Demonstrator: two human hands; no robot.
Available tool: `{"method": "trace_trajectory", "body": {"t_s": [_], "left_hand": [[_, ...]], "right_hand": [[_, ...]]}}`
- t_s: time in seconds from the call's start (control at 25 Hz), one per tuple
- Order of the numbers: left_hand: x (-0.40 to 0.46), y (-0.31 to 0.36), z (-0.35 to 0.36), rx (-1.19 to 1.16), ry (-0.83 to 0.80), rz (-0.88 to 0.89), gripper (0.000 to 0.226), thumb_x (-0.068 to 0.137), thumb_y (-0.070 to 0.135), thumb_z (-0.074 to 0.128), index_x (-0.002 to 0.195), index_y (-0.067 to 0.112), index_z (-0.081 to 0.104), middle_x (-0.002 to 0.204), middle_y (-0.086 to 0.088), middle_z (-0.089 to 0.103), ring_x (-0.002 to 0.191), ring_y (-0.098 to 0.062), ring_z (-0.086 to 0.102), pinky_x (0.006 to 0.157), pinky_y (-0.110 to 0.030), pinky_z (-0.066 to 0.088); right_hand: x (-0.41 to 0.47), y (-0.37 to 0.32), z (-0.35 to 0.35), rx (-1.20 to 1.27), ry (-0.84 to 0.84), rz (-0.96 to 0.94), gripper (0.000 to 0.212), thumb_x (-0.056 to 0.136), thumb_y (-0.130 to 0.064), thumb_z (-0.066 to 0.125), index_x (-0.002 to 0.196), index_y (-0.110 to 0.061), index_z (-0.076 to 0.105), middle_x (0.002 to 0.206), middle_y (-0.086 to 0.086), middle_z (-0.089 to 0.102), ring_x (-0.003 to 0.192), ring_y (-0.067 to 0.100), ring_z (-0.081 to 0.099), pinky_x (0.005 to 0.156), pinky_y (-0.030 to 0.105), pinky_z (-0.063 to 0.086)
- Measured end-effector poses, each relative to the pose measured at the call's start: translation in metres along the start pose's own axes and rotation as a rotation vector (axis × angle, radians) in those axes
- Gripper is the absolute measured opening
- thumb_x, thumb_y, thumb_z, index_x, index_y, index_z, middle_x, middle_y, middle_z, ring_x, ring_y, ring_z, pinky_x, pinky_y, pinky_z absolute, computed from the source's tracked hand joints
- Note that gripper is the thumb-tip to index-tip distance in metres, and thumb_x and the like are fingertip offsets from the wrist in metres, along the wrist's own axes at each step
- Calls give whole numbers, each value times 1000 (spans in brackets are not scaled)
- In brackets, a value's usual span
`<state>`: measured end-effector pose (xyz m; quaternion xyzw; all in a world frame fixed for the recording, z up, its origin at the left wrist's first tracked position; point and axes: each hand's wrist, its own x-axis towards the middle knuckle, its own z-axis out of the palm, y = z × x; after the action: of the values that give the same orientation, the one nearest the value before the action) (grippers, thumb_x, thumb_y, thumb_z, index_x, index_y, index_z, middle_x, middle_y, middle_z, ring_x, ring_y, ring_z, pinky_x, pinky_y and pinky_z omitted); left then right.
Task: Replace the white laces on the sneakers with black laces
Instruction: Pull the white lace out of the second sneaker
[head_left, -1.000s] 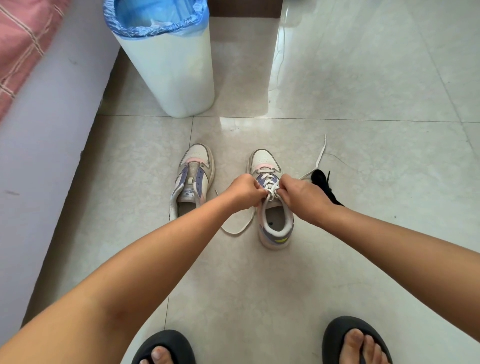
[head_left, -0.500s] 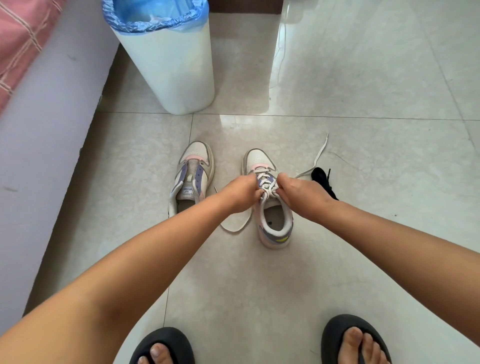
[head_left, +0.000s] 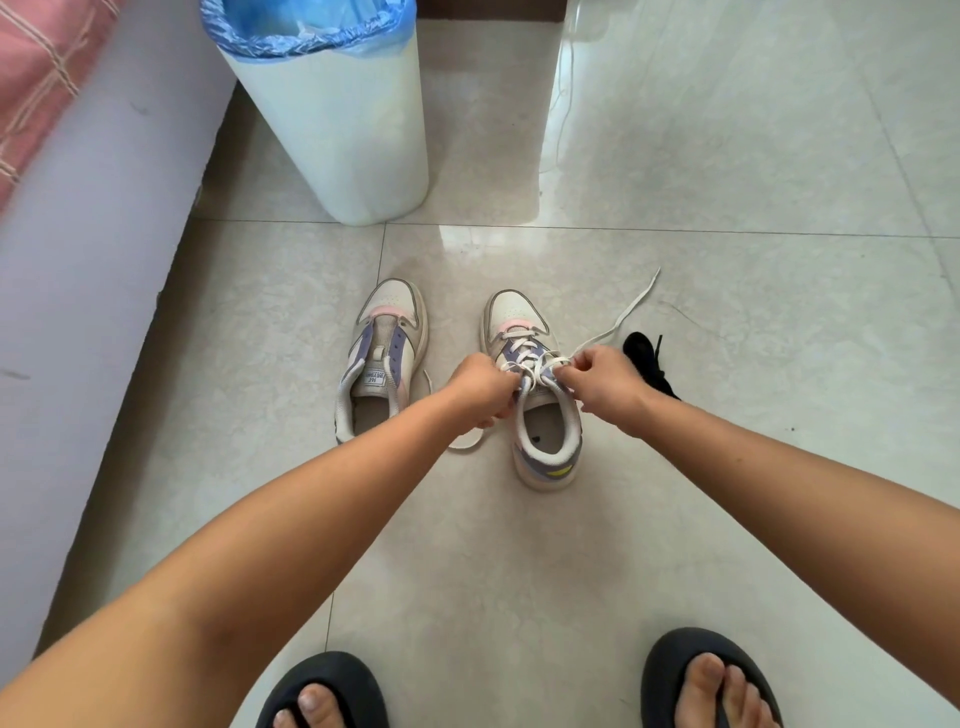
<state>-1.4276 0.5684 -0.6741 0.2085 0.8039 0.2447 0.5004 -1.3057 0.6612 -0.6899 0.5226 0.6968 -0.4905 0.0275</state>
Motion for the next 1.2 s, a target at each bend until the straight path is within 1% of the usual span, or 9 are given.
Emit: {"method": "trace_trajectory", "body": {"t_s": [0.16,0.36,0.48,0.56,0.64,0.72,0.84,1.0,1.2], "left_hand": [[3,-11,-16,1007,308,333,21,94,11,43,113,4,48,113,-12,59,104,-34,58,74,-36,43],[3,-10,-10,-143,-55,-215,27,94,33,42,85,9,50,75,-6,55,58,-20,56,52,-22,38],[5,-10,-5,-305,-124,-133,24,95,23,46,73,14,46,67,-3,48,52,-15,48,48,-21,33],[9,-14,-11,93,-23,56,16,95,18,46,82,10,51,78,-8,58,64,-22,59,54,-26,42],[11,-17,-21,814,174,211,12,93,9,45,103,6,50,102,-13,63,91,-31,63,67,-33,45],[9,-19,-27,1106,331,266,24,92,4,45,115,4,44,114,-12,61,104,-31,61,74,-35,46],[5,-18,-25,676,281,46,28,98,30,42,109,5,48,107,-13,63,95,-33,62,72,-35,45],[-2,-6,-10,-146,-156,-250,34,98,38,39,77,12,45,65,-3,40,49,-16,40,47,-19,27],[4,-1,1,-208,-38,-104,18,91,10,46,73,14,47,68,-5,48,57,-17,46,49,-22,31]], "right_hand": [[-1,7,-17,-759,147,-316,16,98,-22,43,100,-8,50,101,10,56,91,31,55,67,37,42],[-5,9,-10,20,-4,80,32,93,-43,50,87,-12,48,79,7,55,70,24,53,64,35,46],[-2,6,-6,171,-145,126,24,90,-34,60,83,-12,51,73,3,46,66,16,41,54,26,34],[3,4,-9,124,-95,52,20,89,-23,62,76,-14,49,70,2,47,65,17,42,54,26,34],[8,4,-19,-238,88,-79,16,90,-16,55,76,-14,47,75,2,48,70,21,46,55,29,33],[7,8,-28,-577,227,-201,8,93,-17,46,88,-11,47,88,5,49,84,27,47,62,32,33],[4,9,-28,-229,141,18,26,95,-36,47,84,-13,47,80,3,48,72,23,46,57,30,33],[-7,-6,-16,322,-186,277,26,90,-37,60,81,-13,59,72,0,44,60,12,37,57,24,35],[6,-12,-4,278,-91,152,27,88,-13,61,65,-15,48,69,4,47,61,15,44,55,25,38]]}}
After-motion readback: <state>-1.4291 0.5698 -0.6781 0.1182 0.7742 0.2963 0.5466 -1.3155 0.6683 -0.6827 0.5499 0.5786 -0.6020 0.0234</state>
